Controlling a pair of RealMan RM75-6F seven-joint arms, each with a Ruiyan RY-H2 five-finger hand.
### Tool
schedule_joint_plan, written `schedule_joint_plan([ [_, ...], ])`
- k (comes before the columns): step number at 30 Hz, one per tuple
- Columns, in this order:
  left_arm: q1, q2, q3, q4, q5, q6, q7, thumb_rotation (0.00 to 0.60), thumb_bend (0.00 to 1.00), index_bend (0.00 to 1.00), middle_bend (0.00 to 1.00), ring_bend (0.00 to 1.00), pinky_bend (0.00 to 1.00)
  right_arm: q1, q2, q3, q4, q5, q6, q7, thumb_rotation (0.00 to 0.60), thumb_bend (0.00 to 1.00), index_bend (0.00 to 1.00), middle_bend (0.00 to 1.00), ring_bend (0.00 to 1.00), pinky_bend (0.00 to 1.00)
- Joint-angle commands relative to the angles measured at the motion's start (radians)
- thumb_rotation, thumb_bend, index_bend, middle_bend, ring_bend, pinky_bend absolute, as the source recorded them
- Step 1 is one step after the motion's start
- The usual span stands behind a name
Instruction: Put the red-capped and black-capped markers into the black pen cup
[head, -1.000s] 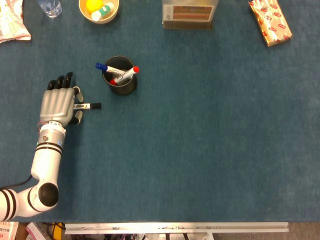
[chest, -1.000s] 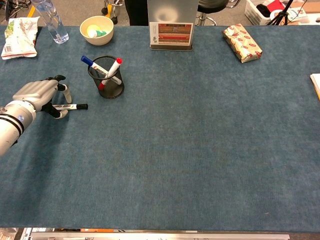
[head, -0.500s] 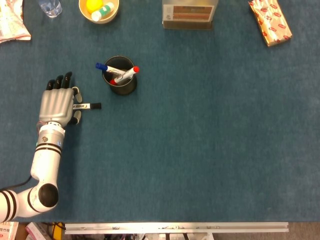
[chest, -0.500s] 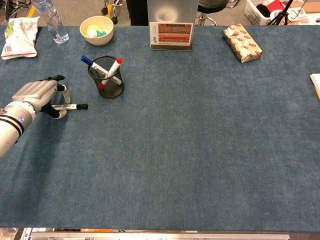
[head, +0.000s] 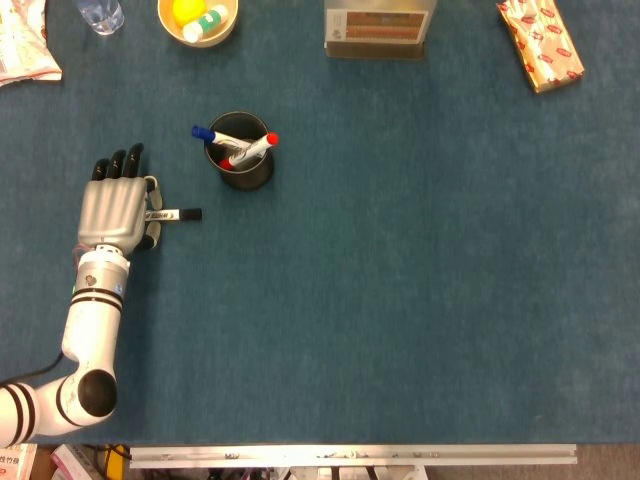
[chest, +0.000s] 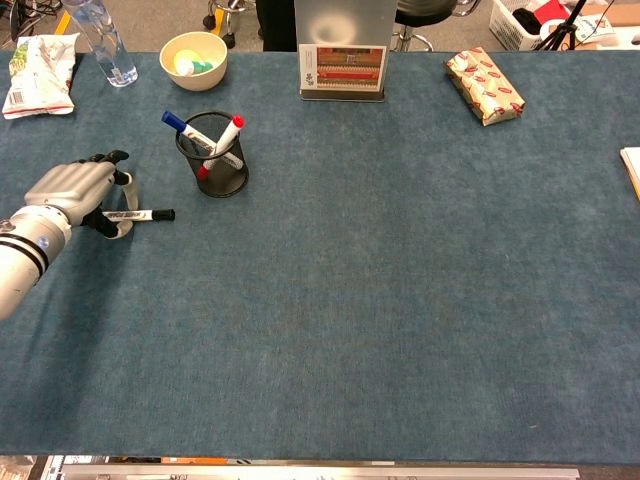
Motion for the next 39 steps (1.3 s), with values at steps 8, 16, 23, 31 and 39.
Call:
schedule_joint_plan([
  [8, 0.008, -0.004, -0.002, 0.008, 0.009, -0.003, 0.011, 0.6, 0.34, 0.51, 0.0, 0.0, 0.08, 0.0, 0.0, 0.0, 0.0, 0.0, 0.0, 0.0, 0.6, 0.0, 0.24, 0.26, 0.17, 0.41],
  [16, 0.013, -0.007, -0.004, 0.014, 0.015, -0.012, 0.015, 0.6, 0.34, 0.5, 0.0, 0.0, 0.08, 0.0, 0.0, 0.0, 0.0, 0.0, 0.0, 0.0, 0.6, 0.0, 0.24, 0.26, 0.17, 0.41],
  [23, 0.02, -0.017, -0.01, 0.023, 0.029, -0.002, 0.008, 0.6, 0.34, 0.55, 0.0, 0.0, 0.08, 0.0, 0.001, 0.0, -0.001, 0.001, 0.0, 0.001, 0.6, 0.0, 0.24, 0.26, 0.17, 0.41],
  [31, 0.03, -0.02, -0.015, 0.021, 0.056, 0.011, -0.002, 0.6, 0.34, 0.62, 0.0, 0.0, 0.08, 0.0, 0.001, 0.001, 0.0, 0.002, -0.002, 0.0, 0.6, 0.0, 0.24, 0.26, 0.17, 0.41],
  [39, 0.045, 0.002, -0.034, -0.041, 0.087, 0.038, -0.034, 0.6, 0.34, 0.64, 0.0, 0.0, 0.08, 0.0, 0.001, 0.001, -0.001, 0.002, -0.002, 0.002, 0.6, 0.0, 0.24, 0.26, 0.17, 0.41],
])
